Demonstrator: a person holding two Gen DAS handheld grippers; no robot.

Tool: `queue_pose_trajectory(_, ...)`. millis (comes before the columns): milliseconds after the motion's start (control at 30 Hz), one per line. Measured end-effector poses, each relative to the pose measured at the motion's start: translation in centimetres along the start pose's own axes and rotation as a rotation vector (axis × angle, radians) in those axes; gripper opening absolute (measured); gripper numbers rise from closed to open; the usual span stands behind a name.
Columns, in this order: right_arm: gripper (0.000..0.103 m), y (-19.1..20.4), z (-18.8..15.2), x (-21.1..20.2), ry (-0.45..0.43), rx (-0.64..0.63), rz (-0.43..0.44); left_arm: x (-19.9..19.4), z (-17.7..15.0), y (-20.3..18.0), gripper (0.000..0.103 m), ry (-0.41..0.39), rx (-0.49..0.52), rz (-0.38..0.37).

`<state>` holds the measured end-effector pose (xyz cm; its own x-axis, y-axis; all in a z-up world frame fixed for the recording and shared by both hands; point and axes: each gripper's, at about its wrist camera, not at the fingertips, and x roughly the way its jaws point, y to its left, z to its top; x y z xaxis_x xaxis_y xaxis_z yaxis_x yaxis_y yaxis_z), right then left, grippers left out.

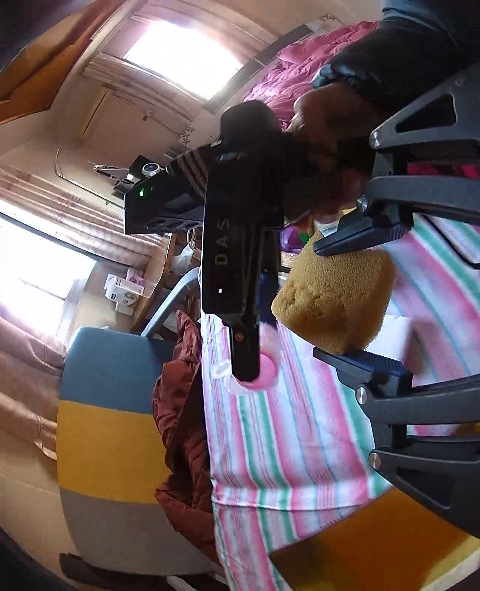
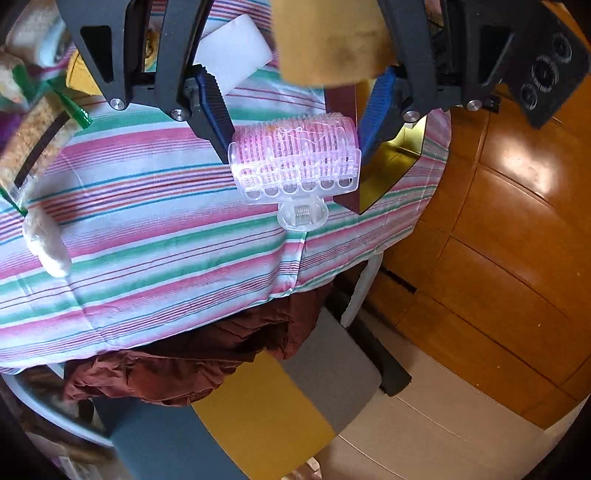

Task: Organize objects
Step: 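Carry the sponge and pink roller to the gold tray and release both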

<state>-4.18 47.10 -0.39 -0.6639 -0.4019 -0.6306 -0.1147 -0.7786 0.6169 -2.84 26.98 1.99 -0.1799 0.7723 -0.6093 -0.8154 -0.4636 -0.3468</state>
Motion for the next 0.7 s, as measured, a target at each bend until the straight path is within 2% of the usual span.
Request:
queue_pose_trajectory(167, 0.065, 2.0, -1.1, 0.4, 0.017, -0.057, -0.018, -3.5, -2.7, 2.0, 0.051, 0.009, -0.077, 0.062)
queue_pose_trajectory(367, 0.065, 5.9, -2.6, 2.5, 0.069, -0.14, -0.011, -10.6, -6.7, 6.4, 0.052, -0.071, -0.216, 0.19)
queue_pose_trajectory(567, 0.066, 11.7, -4.9, 7.0, 0.16, -0.294, -0.027, -17.8, -10.4, 11.7, 0.053, -0.17, -0.37, 0.368)
queue_pose_trajectory(700, 0.066, 14.6, -5.4, 10.4, 0.206, -0.383, -0.06, -20.0, -12.5, 14.8, 0.054, -0.19, -0.44, 0.477)
